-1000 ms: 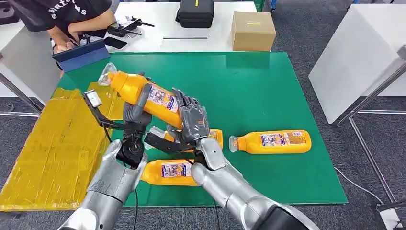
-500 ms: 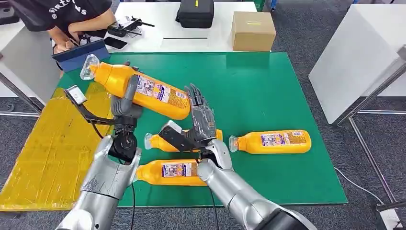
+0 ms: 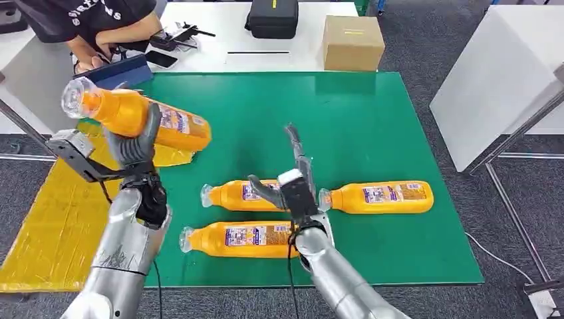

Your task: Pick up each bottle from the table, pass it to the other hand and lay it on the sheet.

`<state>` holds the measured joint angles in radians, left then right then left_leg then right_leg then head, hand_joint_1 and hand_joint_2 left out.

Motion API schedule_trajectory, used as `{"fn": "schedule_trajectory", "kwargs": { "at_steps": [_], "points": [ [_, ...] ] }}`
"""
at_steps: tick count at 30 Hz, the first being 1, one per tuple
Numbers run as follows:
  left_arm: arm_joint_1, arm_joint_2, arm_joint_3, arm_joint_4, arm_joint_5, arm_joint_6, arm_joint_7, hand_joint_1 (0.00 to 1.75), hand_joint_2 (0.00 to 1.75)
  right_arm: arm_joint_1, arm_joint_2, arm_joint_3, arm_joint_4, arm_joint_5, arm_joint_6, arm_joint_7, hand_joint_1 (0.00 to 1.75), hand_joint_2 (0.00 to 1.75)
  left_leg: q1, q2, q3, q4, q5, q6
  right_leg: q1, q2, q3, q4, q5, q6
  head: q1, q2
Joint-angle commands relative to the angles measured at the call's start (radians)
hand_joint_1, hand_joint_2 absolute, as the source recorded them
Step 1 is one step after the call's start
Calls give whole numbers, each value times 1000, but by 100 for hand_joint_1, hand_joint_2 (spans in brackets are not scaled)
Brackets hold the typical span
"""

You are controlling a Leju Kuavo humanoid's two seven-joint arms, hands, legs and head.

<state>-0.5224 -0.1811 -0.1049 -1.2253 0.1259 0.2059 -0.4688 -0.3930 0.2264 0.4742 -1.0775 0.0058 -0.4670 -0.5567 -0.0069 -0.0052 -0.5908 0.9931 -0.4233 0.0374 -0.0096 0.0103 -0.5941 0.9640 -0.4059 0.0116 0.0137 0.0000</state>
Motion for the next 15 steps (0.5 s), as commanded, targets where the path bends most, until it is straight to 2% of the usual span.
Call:
{"fn": "schedule_trajectory", "kwargs": {
  "at_steps": [1,2,4,5,9,15],
  "points": [
    [-14,139,-12,106,-372,124,-40,175,175,340,-215,-160,-681,29,1,47,0,175,0,-6,5,-1,-2,-2,0,-7,7,-1,-4,0,0,0],
    [-9,153,-14,117,-400,141,-50,175,175,372,-226,-189,-711,38,4,56,0,175,-1,-5,3,-2,0,-1,-1,-6,5,-2,-2,0,0,0],
    [0,176,-18,139,-447,159,-60,175,175,422,-231,-256,-753,54,19,73,0,175,0,-7,7,-2,-2,-3,0,-9,10,-3,-4,0,0,0],
    [2,184,-22,145,-481,175,-62,175,175,430,-222,-286,-762,62,43,87,0,175,0,-5,3,-2,-1,-2,0,-6,5,-2,-2,0,1,0],
    [-7,213,-83,176,-750,308,-20,175,175,405,-186,-368,-759,77,80,101,0,175,-1,0,3,0,-2,-2,0,-2,4,0,-2,-1,0,0],
    [-16,251,-167,253,-1110,440,80,175,175,408,-211,-396,-745,44,74,80,0,175,-2,-3,5,-1,-2,-3,0,-4,5,-1,-2,-1,0,0]
  ]
}}
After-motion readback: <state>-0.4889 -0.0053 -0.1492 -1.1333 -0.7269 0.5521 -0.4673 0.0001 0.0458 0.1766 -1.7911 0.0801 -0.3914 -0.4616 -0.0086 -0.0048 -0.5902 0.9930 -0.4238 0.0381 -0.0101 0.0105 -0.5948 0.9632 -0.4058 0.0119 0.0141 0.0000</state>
